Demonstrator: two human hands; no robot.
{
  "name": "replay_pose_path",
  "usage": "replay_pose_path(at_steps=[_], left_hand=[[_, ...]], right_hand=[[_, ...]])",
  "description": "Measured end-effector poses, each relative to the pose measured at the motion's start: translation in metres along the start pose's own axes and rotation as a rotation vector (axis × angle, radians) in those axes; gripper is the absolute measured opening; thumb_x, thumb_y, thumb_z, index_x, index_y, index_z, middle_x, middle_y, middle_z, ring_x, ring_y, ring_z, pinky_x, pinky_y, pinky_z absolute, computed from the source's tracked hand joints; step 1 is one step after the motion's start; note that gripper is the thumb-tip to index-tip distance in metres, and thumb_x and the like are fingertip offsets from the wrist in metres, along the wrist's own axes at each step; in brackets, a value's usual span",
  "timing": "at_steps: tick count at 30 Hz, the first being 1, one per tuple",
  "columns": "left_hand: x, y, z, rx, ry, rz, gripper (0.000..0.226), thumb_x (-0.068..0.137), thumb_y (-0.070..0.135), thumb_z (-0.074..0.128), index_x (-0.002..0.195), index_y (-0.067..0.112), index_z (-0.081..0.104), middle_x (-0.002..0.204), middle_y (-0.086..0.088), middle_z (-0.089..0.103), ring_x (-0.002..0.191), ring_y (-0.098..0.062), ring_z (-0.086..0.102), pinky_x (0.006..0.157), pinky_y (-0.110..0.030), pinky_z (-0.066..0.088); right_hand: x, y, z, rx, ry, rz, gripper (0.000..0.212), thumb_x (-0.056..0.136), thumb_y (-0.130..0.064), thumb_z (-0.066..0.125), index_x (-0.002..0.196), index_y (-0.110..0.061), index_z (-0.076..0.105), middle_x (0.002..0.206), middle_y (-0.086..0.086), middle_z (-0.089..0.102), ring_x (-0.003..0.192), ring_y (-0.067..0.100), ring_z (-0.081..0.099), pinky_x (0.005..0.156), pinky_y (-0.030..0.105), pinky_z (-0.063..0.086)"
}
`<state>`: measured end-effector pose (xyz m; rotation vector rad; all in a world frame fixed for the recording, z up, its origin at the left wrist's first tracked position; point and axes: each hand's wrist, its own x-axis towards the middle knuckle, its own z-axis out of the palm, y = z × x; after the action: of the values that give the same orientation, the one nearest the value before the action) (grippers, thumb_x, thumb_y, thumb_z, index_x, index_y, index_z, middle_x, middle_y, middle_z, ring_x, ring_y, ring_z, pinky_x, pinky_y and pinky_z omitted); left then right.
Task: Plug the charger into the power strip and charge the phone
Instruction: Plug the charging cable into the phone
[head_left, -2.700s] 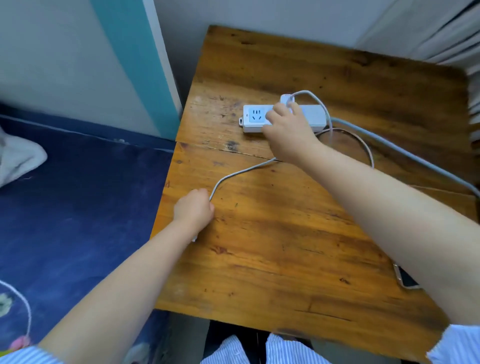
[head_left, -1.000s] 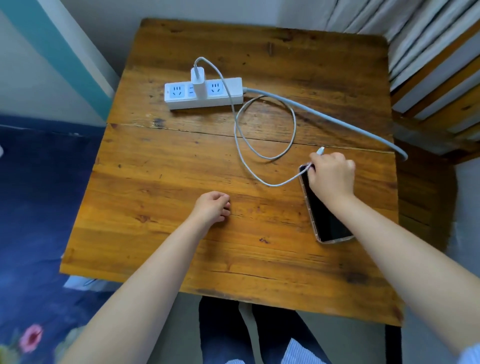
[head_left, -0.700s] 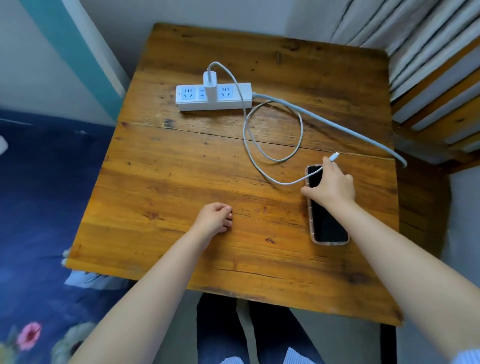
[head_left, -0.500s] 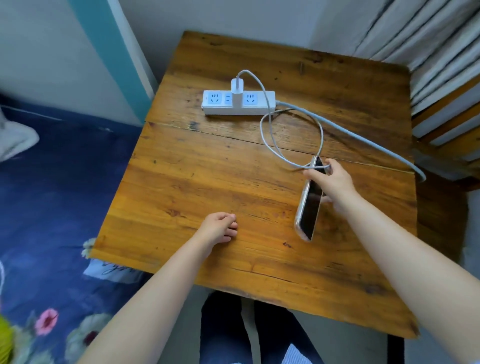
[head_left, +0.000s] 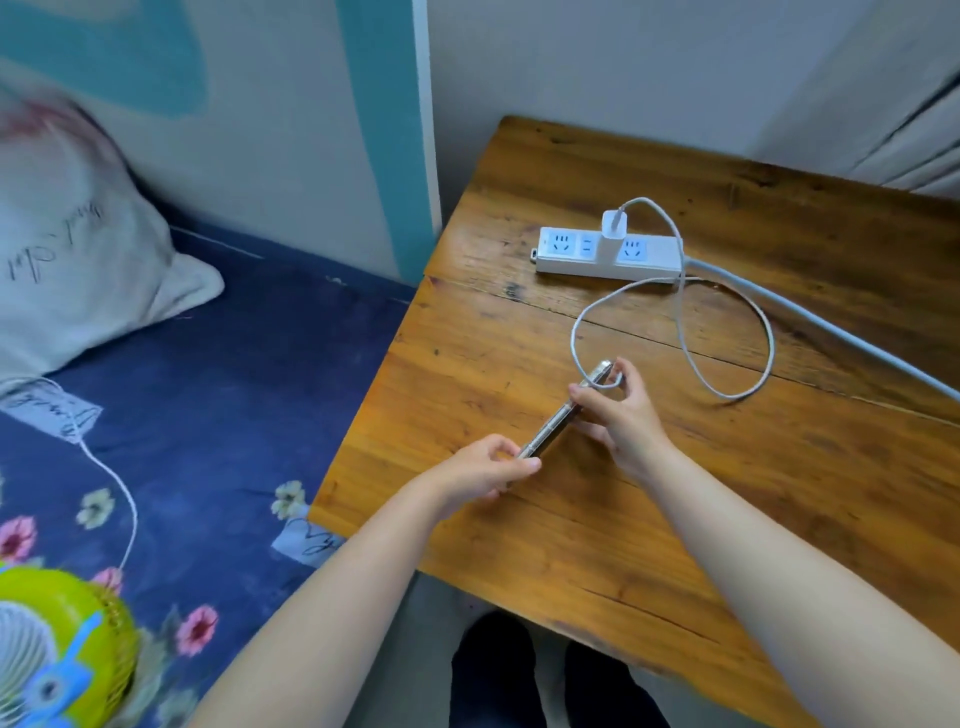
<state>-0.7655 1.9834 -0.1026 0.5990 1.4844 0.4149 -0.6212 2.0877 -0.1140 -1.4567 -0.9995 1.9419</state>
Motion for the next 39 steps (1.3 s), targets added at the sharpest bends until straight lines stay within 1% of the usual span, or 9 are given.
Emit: replay_pose_path(at_steps=[4, 7, 12, 15, 18, 23, 27, 31, 39], left_hand=[[0.001, -0.002, -0.007, 0.145, -0.015, 0.145, 0.037, 0.094, 0.029, 0.045, 0.130, 0.020, 0.043, 0.120, -0.003, 0.054, 0.113, -0.020, 0.052, 0.098, -0.035, 0.043], [0.004, -0.001, -0.004, 0.553, 0.140, 0.257, 0.022, 0.096, 0.022, 0.038, 0.106, 0.008, 0.050, 0.102, -0.015, 0.061, 0.100, -0.035, 0.058, 0.081, -0.040, 0.048], [0.004, 0.002, -0.007, 0.691, 0.253, 0.271, 0.017, 0.097, 0.021, 0.035, 0.086, 0.009, 0.038, 0.086, -0.024, 0.057, 0.072, -0.033, 0.049, 0.059, -0.034, 0.035], [0.004, -0.002, -0.009, 0.459, 0.324, 0.247, 0.016, 0.097, 0.019, 0.034, 0.085, 0.009, 0.039, 0.088, -0.018, 0.052, 0.076, -0.027, 0.048, 0.063, -0.031, 0.040], [0.007, 0.009, -0.010, -0.190, 0.414, 0.151, 0.012, 0.098, 0.015, 0.033, 0.097, 0.006, 0.042, 0.100, -0.015, 0.050, 0.083, -0.027, 0.059, 0.059, -0.030, 0.060], [0.010, 0.056, -0.017, -1.038, 0.274, 0.091, 0.023, 0.099, 0.018, 0.033, 0.089, 0.002, 0.047, 0.076, -0.016, 0.064, 0.058, -0.023, 0.067, 0.040, -0.019, 0.055], [0.013, 0.089, -0.016, -1.073, 0.228, 0.031, 0.046, 0.099, 0.024, 0.029, 0.067, 0.001, 0.053, 0.034, -0.004, 0.061, 0.025, -0.008, 0.054, 0.028, -0.009, 0.041], [0.016, 0.103, -0.012, -1.008, 0.222, -0.020, 0.039, 0.096, 0.025, 0.034, 0.061, 0.010, 0.042, 0.024, 0.003, 0.048, 0.017, -0.006, 0.038, 0.029, -0.004, 0.028], [0.014, 0.095, -0.008, -0.930, 0.143, -0.077, 0.043, 0.096, 0.033, 0.038, 0.060, 0.012, 0.045, 0.023, 0.004, 0.028, 0.018, -0.006, 0.021, 0.027, -0.010, 0.014]], right_hand=[[0.006, 0.000, 0.011, -0.062, 0.000, -0.012, 0.081, 0.076, -0.002, 0.070, 0.139, -0.021, 0.024, 0.134, 0.003, 0.034, 0.090, 0.014, 0.060, 0.086, 0.042, 0.050], [0.010, 0.003, 0.008, -0.096, -0.004, -0.003, 0.079, 0.077, -0.003, 0.068, 0.141, -0.021, 0.024, 0.131, -0.005, 0.028, 0.110, 0.019, 0.051, 0.091, 0.043, 0.049], [0.018, -0.002, 0.000, 0.017, 0.021, 0.053, 0.046, 0.094, -0.019, 0.045, 0.138, -0.018, 0.032, 0.128, -0.002, 0.043, 0.113, 0.023, 0.048, 0.099, 0.044, 0.039], [0.022, -0.016, -0.009, 0.145, 0.352, -0.063, 0.019, 0.095, -0.020, 0.043, 0.103, -0.012, 0.058, 0.094, 0.000, 0.057, 0.098, 0.020, 0.054, 0.080, 0.031, 0.051], [0.022, -0.032, -0.028, 0.120, 0.620, -0.168, 0.014, 0.092, 0.000, 0.046, 0.090, -0.003, 0.059, 0.078, 0.005, 0.055, 0.069, 0.014, 0.060, 0.053, 0.012, 0.053], [0.010, -0.048, -0.030, -0.460, 0.327, -0.331, 0.031, 0.088, 0.011, 0.037, 0.081, -0.018, 0.042, 0.085, 0.013, 0.055, 0.037, -0.001, 0.053, 0.037, 0.007, 0.041], [-0.011, -0.055, -0.012, -0.733, 0.143, -0.384, 0.013, 0.088, 0.000, 0.046, 0.090, -0.008, 0.056, 0.068, 0.003, 0.054, 0.059, 0.010, 0.047, 0.059, 0.026, 0.034], [-0.027, -0.058, -0.007, -0.759, 0.135, -0.426, 0.029, 0.094, -0.006, 0.041, 0.086, 0.004, 0.067, 0.054, -0.011, 0.043, 0.053, 0.000, 0.038, 0.049, 0.009, 0.030], [-0.031, -0.065, 0.008, -0.852, 0.184, -0.415, 0.019, 0.086, -0.010, 0.058, 0.087, 0.002, 0.072, 0.074, 0.016, 0.067, 0.059, 0.014, 0.047, 0.046, 0.009, 0.029]])
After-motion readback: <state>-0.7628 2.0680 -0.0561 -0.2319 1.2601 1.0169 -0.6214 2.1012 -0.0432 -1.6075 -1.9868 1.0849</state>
